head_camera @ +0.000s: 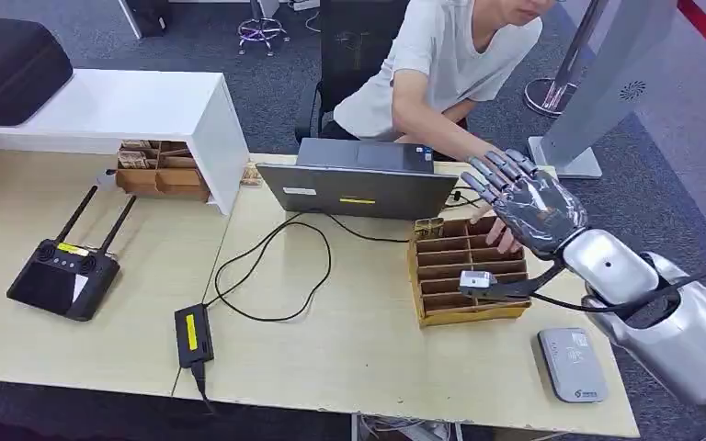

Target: Pass the card to the sensor for recognition and then transmit it.

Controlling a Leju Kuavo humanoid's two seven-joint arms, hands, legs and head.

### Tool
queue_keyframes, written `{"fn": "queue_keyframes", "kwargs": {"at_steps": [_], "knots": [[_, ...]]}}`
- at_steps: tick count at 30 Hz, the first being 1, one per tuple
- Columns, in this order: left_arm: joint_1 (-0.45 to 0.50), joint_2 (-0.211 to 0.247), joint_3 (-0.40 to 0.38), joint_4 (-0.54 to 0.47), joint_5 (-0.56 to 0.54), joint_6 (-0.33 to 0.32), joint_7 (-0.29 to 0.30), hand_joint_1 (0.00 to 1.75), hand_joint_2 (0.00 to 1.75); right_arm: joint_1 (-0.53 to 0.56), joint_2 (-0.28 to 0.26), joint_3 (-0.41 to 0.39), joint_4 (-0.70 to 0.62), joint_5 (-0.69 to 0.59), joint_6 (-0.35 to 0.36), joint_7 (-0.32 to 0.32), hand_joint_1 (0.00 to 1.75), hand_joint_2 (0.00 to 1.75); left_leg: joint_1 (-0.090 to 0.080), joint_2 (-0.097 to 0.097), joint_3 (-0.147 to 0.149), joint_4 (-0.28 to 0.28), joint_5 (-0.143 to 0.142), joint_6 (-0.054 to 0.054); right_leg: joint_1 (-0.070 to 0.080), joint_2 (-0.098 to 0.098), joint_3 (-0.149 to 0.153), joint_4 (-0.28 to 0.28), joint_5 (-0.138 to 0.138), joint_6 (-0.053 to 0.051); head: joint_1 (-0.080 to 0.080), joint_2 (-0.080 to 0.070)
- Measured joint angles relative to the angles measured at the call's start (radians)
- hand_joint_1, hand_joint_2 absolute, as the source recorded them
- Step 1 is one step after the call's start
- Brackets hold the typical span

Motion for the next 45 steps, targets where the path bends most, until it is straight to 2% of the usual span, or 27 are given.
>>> {"fn": "queue_keyframes", "kwargs": {"at_steps": [7,13,18,22,25,27,34,45], "knots": [[0.0,0.0,0.0,0.0,0.005,0.0,0.0,0.0,1.75,-0.008,-0.015,0.006,-0.024,-0.011,0.008,0.003,0.0,1.75,0.0,0.0,0.0,0.0,0.0,0.0,0.0,0.0,0.0,0.0,0.0,0.0,0.0,0.0],[0.001,0.0,0.0,0.0,0.012,0.002,-0.002,0.0,1.75,-0.036,-0.036,0.026,-0.045,-0.05,0.054,-0.008,0.0,1.75,0.0,0.0,0.0,0.0,0.0,0.0,0.0,0.0,0.0,0.0,0.0,0.0,0.0,0.0],[0.002,0.001,0.0,0.0,0.026,0.004,-0.003,0.0,1.75,-0.109,-0.074,0.074,-0.087,-0.15,0.193,-0.033,0.0,1.75,0.0,0.0,0.0,0.0,0.0,0.0,0.0,0.0,0.0,0.0,0.0,0.0,-0.001,0.0],[0.004,0.002,0.0,0.0,0.035,0.007,-0.009,0.0,1.75,-0.163,-0.101,0.114,-0.121,-0.193,0.244,-0.032,0.0,1.75,0.0,0.0,0.0,0.0,0.0,0.0,0.0,0.0,0.0,0.0,0.0,0.0,0.0,0.0],[0.006,0.004,0.0,0.0,0.058,0.011,-0.012,0.0,1.75,-0.224,-0.137,0.163,-0.17,-0.304,0.373,-0.011,0.0,1.75,0.0,0.0,0.0,0.0,0.0,0.0,0.0,0.0,0.0,0.0,0.0,0.0,0.0,0.0],[0.007,0.005,0.0,0.0,0.071,0.015,-0.013,0.0,1.75,-0.265,-0.171,0.193,-0.213,-0.369,0.404,0.003,0.0,1.75,0.0,0.0,0.0,0.0,0.0,0.0,0.0,0.0,0.0,0.0,0.0,0.0,0.0,0.0],[0.009,0.005,0.0,0.0,0.08,0.018,-0.021,0.0,1.75,-0.323,-0.262,0.262,-0.326,-0.426,0.396,0.029,0.0,1.75,0.0,0.0,0.0,0.0,0.0,0.0,0.0,0.0,0.0,0.0,0.0,0.0,0.0,0.0],[0.009,0.005,0.0,0.0,0.081,0.018,-0.021,0.0,1.75,-0.335,-0.294,0.297,-0.362,-0.427,0.394,0.031,0.0,1.75,0.0,0.0,0.0,0.0,0.0,0.0,0.0,0.0,0.0,0.0,0.0,0.0,0.0,0.0]]}}
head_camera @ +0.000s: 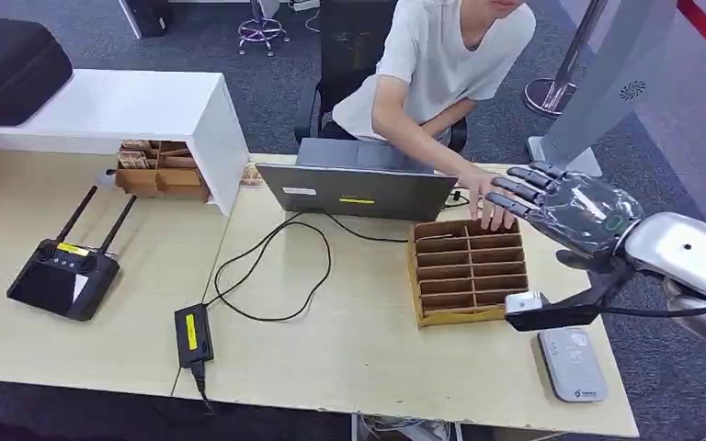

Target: Pass the card to the sensor for recognition and then transmit it.

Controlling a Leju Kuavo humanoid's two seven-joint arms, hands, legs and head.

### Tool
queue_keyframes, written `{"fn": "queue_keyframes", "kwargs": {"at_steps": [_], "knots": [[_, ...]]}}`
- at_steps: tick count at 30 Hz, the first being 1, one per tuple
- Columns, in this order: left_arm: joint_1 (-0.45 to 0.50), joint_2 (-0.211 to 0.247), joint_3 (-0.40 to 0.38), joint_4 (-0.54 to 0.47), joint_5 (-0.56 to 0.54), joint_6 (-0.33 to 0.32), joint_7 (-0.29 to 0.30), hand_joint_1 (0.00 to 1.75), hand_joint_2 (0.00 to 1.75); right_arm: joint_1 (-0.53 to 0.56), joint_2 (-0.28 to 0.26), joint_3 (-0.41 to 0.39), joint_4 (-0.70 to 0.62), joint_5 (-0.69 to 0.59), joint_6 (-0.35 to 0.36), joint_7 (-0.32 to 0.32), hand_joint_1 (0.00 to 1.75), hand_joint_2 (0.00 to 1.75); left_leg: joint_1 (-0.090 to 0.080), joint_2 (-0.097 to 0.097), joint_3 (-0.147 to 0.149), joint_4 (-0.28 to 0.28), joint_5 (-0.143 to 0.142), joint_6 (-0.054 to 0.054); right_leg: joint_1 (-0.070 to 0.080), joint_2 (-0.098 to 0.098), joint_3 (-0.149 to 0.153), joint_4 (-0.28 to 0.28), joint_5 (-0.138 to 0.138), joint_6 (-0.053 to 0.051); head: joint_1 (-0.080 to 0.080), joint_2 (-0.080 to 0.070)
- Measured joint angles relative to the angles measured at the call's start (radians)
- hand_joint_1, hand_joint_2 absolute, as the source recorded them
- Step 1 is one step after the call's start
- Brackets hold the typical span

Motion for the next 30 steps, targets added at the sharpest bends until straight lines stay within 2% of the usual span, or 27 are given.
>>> {"fn": "queue_keyframes", "kwargs": {"at_steps": [30], "knots": [[0.0,0.0,0.0,0.0,0.001,0.0,0.0,0.0,1.75,-0.011,-0.005,0.008,-0.002,0.0,0.0,0.0,0.0,1.75,0.0,0.0,0.0,0.0,0.0,0.0,0.0,0.0,0.0,0.0,0.0,0.0,0.0,0.0]]}}
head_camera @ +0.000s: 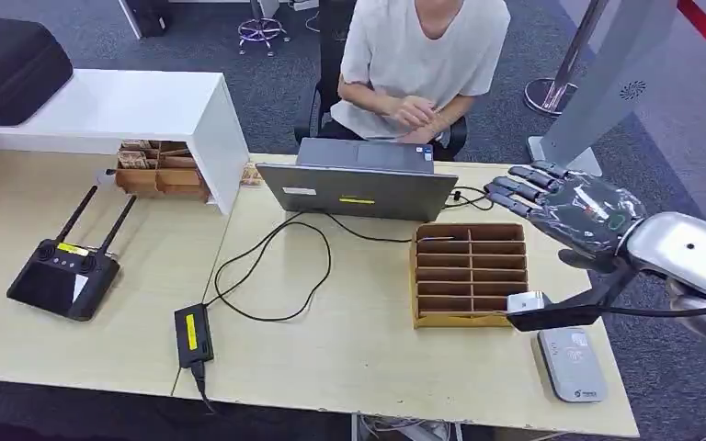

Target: Pass the card to the sensor for recognition and then transmit it.

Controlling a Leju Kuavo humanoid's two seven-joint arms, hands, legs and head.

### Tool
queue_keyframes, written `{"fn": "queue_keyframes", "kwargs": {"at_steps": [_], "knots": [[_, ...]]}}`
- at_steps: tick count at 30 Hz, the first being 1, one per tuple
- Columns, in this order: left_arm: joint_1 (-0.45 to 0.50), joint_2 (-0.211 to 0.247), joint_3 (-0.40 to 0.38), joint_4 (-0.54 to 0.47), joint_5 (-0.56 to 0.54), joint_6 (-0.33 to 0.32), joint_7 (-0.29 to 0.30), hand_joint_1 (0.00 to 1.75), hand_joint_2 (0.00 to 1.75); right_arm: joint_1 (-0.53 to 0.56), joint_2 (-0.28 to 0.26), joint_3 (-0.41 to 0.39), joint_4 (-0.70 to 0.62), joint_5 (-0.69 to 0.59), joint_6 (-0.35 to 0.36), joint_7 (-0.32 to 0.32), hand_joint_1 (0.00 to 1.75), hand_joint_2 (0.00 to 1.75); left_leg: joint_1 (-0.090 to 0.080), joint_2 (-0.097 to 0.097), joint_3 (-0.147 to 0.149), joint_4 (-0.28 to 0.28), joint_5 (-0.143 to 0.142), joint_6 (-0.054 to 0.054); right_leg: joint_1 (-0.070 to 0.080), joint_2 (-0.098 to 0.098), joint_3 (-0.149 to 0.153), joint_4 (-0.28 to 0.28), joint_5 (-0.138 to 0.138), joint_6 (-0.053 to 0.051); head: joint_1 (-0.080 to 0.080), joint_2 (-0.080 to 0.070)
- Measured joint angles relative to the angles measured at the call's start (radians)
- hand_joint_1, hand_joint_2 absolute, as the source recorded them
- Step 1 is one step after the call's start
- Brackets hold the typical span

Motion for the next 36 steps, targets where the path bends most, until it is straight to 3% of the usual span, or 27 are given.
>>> {"fn": "queue_keyframes", "kwargs": {"at_steps": [14,16,17,18,19,20,22,27,36], "knots": [[0.0,0.0,0.0,0.0,0.001,0.0,0.0,0.0,1.75,0.0,0.0,0.0,0.0,0.0,0.0,0.0,0.0,1.75,0.0,0.0,0.0,0.0,0.0,0.0,0.0,0.0,0.0,0.0,0.0,0.0,0.0,0.0],[0.0,0.0,0.0,0.0,0.002,0.002,0.0,0.0,1.75,0.014,-0.004,-0.003,-0.002,-0.03,0.002,0.026,0.0,1.75,0.0,0.0,0.001,0.0,0.0,0.0,0.0,0.0,0.0,0.0,0.0,0.0,-0.001,0.0],[0.0,0.0,0.0,0.0,0.002,0.003,0.0,0.0,1.75,0.049,-0.016,-0.017,-0.014,-0.087,-0.007,0.074,0.0,1.75,0.0,-0.001,0.002,0.0,0.0,0.0,0.0,-0.002,-0.002,-0.002,-0.002,0.0,0.0,0.0],[0.0,0.0,0.0,0.0,0.005,0.005,-0.001,0.0,1.75,0.151,-0.036,-0.047,-0.028,-0.11,-0.055,0.117,0.0,1.75,0.002,-0.005,0.004,-0.001,-0.001,0.0,0.003,-0.005,0.005,-0.004,-0.003,0.0,-0.001,0.0],[0.001,0.0,0.0,0.0,0.005,0.008,-0.001,0.0,1.75,0.288,-0.052,-0.089,-0.035,-0.073,-0.149,0.149,0.0,1.75,0.009,-0.012,0.008,-0.002,-0.003,-0.001,0.009,-0.013,0.017,-0.01,-0.004,0.0,-0.007,0.0],[0.001,0.0,0.0,0.0,0.007,0.008,-0.003,0.0,1.75,0.429,-0.06,-0.12,-0.033,0.019,-0.287,0.158,0.0,1.75,0.011,-0.018,0.01,-0.002,-0.003,-0.002,0.011,-0.018,0.022,-0.012,-0.006,-0.001,0.003,0.0],[0.002,0.0,0.0,0.0,0.011,0.01,-0.006,0.0,1.75,0.618,-0.069,-0.15,-0.029,0.12,-0.395,0.149,0.0,1.75,0.009,-0.02,0.006,-0.001,-0.004,-0.001,0.009,-0.02,0.019,-0.011,-0.006,-0.001,0.008,0.0],[0.002,0.0,0.0,0.0,0.013,0.01,-0.006,0.0,1.75,0.841,-0.08,-0.283,-0.04,0.128,-0.332,0.113,0.0,1.75,0.008,-0.012,0.006,-0.002,-0.006,0.0,0.008,-0.011,0.015,-0.011,-0.006,-0.001,0.009,0.0],[0.002,0.0,0.0,0.0,0.014,0.01,-0.006,0.0,1.75,0.932,-0.083,-0.364,-0.051,0.13,-0.319,0.109,0.0,1.75,0.008,-0.009,0.007,-0.001,-0.006,0.0,0.008,-0.009,0.015,-0.011,-0.005,-0.001,0.009,0.0]]}}
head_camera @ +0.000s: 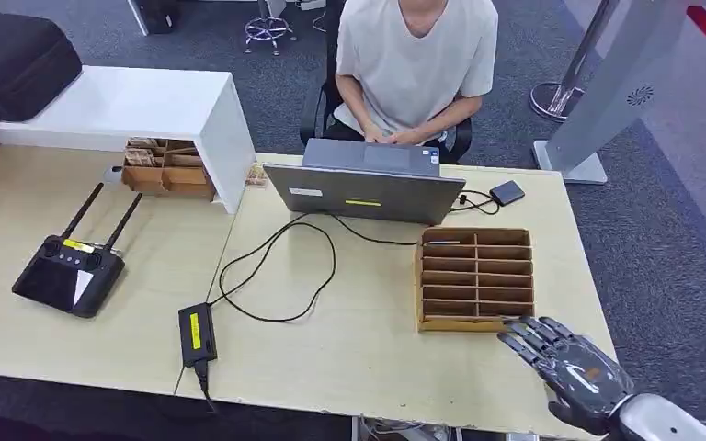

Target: Pass the card to the sensor for recognition and then transmit it.

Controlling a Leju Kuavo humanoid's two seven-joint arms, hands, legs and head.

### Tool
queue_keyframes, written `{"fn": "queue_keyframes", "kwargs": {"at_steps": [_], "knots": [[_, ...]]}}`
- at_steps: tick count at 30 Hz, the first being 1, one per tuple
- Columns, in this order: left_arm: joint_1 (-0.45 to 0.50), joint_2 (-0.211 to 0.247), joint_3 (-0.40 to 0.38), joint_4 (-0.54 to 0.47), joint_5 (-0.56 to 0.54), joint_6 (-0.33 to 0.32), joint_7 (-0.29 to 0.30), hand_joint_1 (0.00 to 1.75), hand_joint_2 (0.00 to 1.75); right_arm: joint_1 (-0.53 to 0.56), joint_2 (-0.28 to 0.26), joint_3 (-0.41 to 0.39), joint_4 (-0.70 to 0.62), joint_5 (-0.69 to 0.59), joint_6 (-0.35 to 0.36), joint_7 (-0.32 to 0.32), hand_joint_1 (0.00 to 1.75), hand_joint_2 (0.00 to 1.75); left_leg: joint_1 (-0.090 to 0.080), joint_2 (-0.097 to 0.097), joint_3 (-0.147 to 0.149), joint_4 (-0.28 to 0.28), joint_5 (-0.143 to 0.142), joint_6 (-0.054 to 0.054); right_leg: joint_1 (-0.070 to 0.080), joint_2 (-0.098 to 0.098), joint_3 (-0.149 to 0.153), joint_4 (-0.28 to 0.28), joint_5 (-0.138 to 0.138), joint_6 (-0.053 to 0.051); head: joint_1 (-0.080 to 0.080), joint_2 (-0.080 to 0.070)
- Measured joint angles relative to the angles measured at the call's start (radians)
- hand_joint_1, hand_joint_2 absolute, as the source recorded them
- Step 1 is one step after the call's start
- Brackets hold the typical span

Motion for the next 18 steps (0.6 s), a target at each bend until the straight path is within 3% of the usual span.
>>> {"fn": "queue_keyframes", "kwargs": {"at_steps": [18], "knots": [[0.0,0.0,0.0,0.0,0.0,0.0,0.0,0.0,1.75,0.056,0.0,-0.061,-0.007,0.027,0.033,-0.029,0.0,1.75,0.0,0.001,0.0,0.0,0.0,0.0,0.0,0.001,0.0,0.0,0.0,0.0,0.0,0.0]]}}
